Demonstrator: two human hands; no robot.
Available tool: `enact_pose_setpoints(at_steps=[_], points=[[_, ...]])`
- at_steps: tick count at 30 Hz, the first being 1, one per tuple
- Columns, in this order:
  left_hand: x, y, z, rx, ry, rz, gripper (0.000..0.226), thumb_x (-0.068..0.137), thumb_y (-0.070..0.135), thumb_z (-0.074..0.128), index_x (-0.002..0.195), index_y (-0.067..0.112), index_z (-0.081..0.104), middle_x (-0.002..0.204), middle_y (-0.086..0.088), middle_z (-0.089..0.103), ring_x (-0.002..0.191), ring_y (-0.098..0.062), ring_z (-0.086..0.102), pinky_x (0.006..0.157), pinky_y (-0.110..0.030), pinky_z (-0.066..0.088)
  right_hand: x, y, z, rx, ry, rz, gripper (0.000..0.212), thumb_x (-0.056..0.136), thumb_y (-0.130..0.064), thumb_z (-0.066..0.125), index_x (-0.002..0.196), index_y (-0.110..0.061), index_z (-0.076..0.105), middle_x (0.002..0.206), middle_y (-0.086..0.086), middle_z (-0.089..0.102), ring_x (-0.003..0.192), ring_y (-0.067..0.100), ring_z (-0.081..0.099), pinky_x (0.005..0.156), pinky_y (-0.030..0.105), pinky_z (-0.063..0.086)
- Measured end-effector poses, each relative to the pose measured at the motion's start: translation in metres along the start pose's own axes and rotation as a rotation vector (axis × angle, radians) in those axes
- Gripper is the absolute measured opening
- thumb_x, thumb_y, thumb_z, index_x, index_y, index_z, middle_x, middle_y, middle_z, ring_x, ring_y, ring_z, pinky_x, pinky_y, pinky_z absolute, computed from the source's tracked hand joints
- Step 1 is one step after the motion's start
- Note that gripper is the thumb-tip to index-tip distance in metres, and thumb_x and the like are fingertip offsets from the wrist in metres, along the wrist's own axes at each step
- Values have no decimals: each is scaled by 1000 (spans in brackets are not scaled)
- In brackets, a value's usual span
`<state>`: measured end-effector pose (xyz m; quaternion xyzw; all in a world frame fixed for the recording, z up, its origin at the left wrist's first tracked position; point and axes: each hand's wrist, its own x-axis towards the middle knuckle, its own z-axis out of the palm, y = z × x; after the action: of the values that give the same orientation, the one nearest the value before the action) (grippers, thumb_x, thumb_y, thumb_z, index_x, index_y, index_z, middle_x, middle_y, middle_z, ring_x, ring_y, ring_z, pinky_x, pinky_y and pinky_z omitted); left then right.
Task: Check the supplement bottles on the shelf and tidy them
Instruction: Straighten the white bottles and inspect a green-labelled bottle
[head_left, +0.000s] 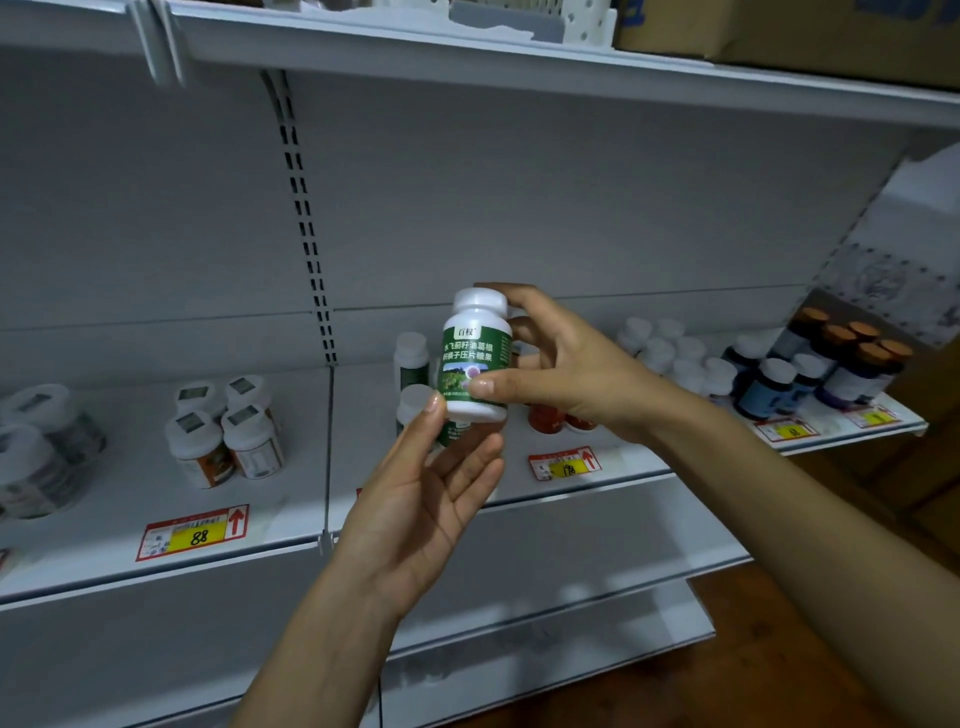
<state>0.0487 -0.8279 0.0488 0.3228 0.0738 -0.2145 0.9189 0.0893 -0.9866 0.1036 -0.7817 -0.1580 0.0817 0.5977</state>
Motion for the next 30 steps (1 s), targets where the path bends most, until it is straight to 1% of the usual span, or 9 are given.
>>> enact_pose_setpoints(at_steps=[4, 8, 11, 13, 15, 17, 23, 26, 30], points=[[-3, 1, 0, 25, -14, -11, 43, 73, 35, 64, 110, 15, 65, 92, -12, 72, 73, -15, 71, 66, -26, 60, -2, 3, -1, 16, -30, 13, 83, 75, -6, 78, 143, -24, 33, 133, 6, 52, 107, 23, 67, 93, 41, 54], [-4, 3, -1, 7, -5, -32, 57, 73, 42, 63, 122, 14, 59, 87, -11, 70, 66, -14, 69, 61, -25, 59, -5, 2, 2, 18, -66, 7, 90, 73, -2, 79, 144, -28, 29, 134, 8, 51, 110, 27, 65, 69, 19, 54], [-5, 3, -1, -6, -36, -44, 59, 76, 44, 61, 127, 13, 58, 90, -11, 70, 70, -15, 70, 63, -26, 59, -8, 1, 5, 38, -37, -22, 87, 74, 2, 77, 141, -29, 31, 131, 9, 53, 109, 32, 64, 62, 16, 52], [-5, 3, -1, -25, -62, -44, 56, 78, 42, 59, 125, 12, 59, 96, -13, 71, 79, -18, 72, 67, -28, 60, -8, 3, 6, 44, -25, -49, 88, 72, 1, 78, 140, -31, 32, 131, 8, 53, 111, 34, 62, 76, 30, 59], [-6, 4, 0, -59, -77, -37, 52, 79, 38, 58, 124, 10, 60, 103, -16, 71, 88, -22, 72, 71, -30, 60, -8, 5, 6, 39, -23, -63, 89, 71, 2, 78, 139, -32, 32, 131, 9, 53, 112, 35, 61, 91, 45, 55], [-7, 5, 0, -91, -78, -34, 52, 79, 36, 58, 123, 8, 60, 104, -17, 71, 89, -22, 72, 72, -29, 60, -9, 6, 6, 37, -42, -72, 88, 72, 2, 78, 140, -31, 32, 131, 11, 52, 113, 35, 60, 93, 45, 54], [-8, 8, 2, -132, -79, -52, 50, 75, 42, 58, 112, 8, 64, 104, -19, 71, 71, -15, 73, 61, -24, 60, 0, 6, 5, 93, 35, -37, 44, 89, -35, 56, 132, -31, 49, 115, 5, 65, 97, 17, 66, 91, 37, 51], [-7, 8, 1, -116, -86, -65, 55, 75, 44, 57, 114, 7, 63, 101, -18, 72, 67, -14, 72, 58, -24, 59, 1, 4, 6, 142, 80, -7, 30, 100, -32, 46, 128, -26, 55, 102, 2, 65, 80, 12, 64, 73, 24, 51], [-8, 6, 3, -98, -111, -102, 58, 76, 46, 55, 115, 4, 62, 101, -18, 73, 66, -14, 73, 59, -24, 59, -1, 2, 6, 73, 133, -19, 26, 99, -22, 47, 123, -20, 56, 96, 7, 61, 74, 9, 61, 77, 27, 50]])
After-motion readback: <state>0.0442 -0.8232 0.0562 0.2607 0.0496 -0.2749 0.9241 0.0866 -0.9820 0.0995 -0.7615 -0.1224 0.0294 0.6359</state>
